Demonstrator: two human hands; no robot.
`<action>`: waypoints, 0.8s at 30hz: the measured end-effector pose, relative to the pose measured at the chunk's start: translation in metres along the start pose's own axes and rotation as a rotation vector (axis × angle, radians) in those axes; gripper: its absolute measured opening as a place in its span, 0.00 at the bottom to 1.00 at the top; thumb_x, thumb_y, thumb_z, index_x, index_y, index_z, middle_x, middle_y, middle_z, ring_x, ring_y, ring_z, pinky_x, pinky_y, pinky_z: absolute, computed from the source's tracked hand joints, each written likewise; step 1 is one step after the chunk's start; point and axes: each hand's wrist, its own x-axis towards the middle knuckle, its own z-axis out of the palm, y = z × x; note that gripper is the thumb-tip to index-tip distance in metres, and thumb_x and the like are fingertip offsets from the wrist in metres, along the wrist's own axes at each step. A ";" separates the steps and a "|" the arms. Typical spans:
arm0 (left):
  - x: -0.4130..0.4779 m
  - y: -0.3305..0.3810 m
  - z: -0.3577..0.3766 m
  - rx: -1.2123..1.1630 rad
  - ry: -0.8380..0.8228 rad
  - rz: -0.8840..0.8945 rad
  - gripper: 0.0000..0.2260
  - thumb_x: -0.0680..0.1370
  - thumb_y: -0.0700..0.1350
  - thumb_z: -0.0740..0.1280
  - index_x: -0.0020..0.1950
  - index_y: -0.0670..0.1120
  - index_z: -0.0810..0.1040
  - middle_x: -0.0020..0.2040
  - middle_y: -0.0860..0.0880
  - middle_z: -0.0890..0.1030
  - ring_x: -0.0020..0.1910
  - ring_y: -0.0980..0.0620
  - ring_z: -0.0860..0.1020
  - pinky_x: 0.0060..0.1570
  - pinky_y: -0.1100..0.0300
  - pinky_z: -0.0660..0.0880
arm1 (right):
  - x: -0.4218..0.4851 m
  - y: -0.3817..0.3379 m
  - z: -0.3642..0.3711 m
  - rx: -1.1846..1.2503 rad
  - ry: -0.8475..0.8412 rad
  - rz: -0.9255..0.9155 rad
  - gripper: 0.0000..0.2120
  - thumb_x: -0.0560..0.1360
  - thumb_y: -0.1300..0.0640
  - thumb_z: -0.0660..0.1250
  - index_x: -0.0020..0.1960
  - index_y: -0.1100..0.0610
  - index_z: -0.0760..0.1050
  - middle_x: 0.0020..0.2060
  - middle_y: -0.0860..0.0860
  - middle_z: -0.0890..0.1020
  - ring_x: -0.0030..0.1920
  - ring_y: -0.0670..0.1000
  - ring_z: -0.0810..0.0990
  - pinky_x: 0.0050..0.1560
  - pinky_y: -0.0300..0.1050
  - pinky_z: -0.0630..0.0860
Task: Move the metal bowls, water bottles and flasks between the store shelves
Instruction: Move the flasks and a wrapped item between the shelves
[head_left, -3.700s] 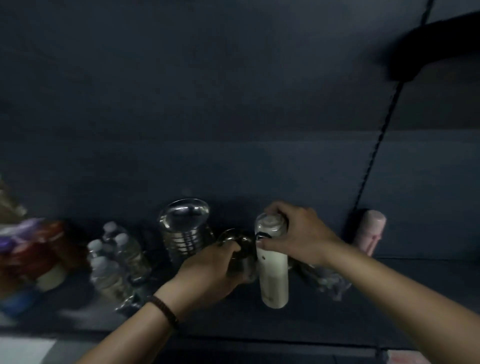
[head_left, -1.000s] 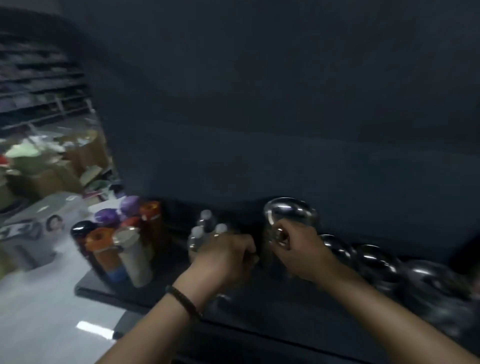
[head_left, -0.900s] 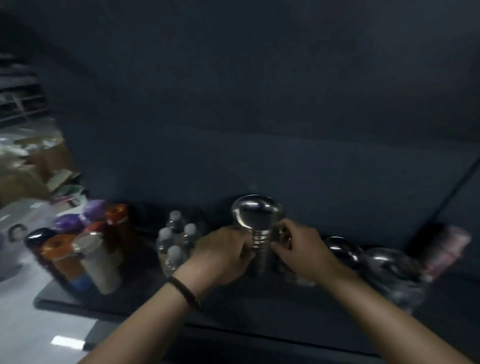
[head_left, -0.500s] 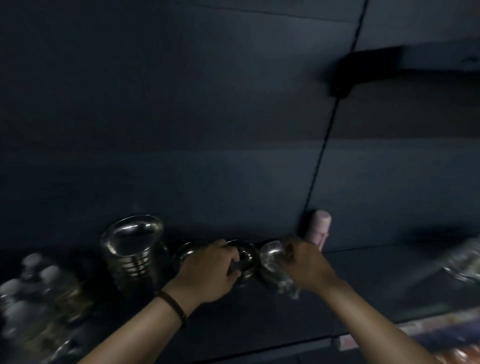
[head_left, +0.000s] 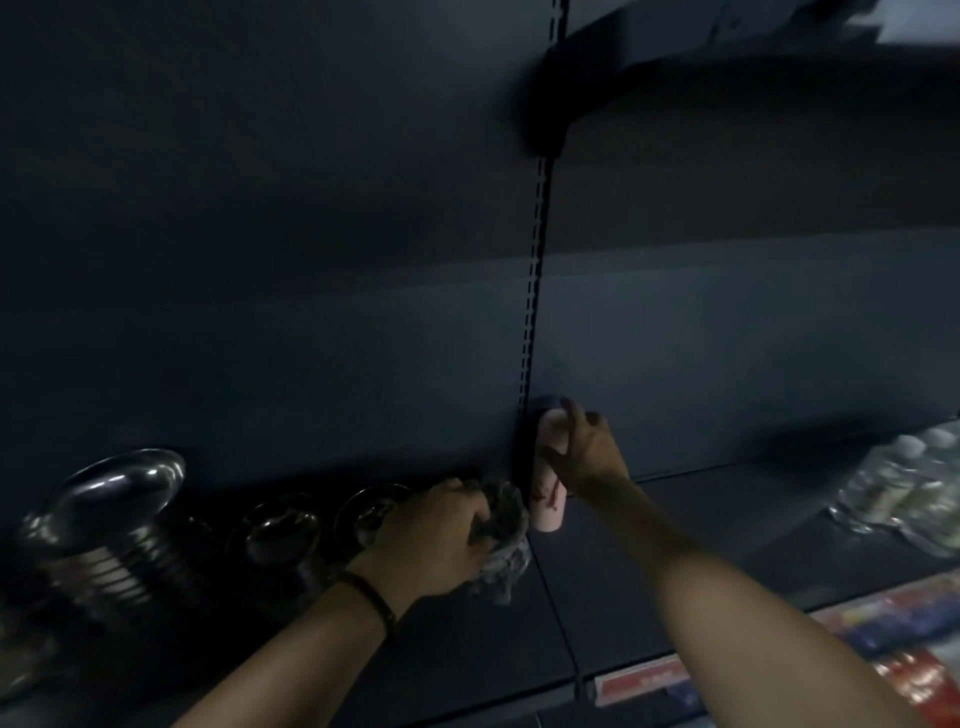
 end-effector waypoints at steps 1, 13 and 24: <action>0.003 0.002 0.001 0.000 0.004 -0.003 0.13 0.82 0.56 0.71 0.64 0.53 0.81 0.62 0.53 0.77 0.59 0.51 0.80 0.57 0.56 0.78 | 0.005 0.001 0.003 -0.024 -0.022 -0.021 0.39 0.77 0.47 0.73 0.81 0.45 0.57 0.74 0.61 0.67 0.67 0.68 0.76 0.62 0.63 0.81; 0.008 0.013 0.016 -0.042 0.012 -0.013 0.10 0.84 0.51 0.66 0.64 0.55 0.81 0.66 0.54 0.77 0.64 0.51 0.80 0.64 0.53 0.78 | -0.005 0.013 0.021 0.005 0.002 -0.140 0.26 0.76 0.56 0.73 0.68 0.47 0.64 0.55 0.58 0.72 0.48 0.66 0.80 0.44 0.49 0.76; -0.025 -0.020 -0.013 -0.008 0.085 -0.036 0.12 0.81 0.58 0.69 0.63 0.57 0.80 0.60 0.57 0.79 0.62 0.53 0.80 0.61 0.55 0.78 | -0.054 -0.058 -0.048 -0.130 0.092 -0.361 0.28 0.78 0.46 0.71 0.74 0.40 0.62 0.59 0.52 0.72 0.49 0.62 0.80 0.43 0.54 0.80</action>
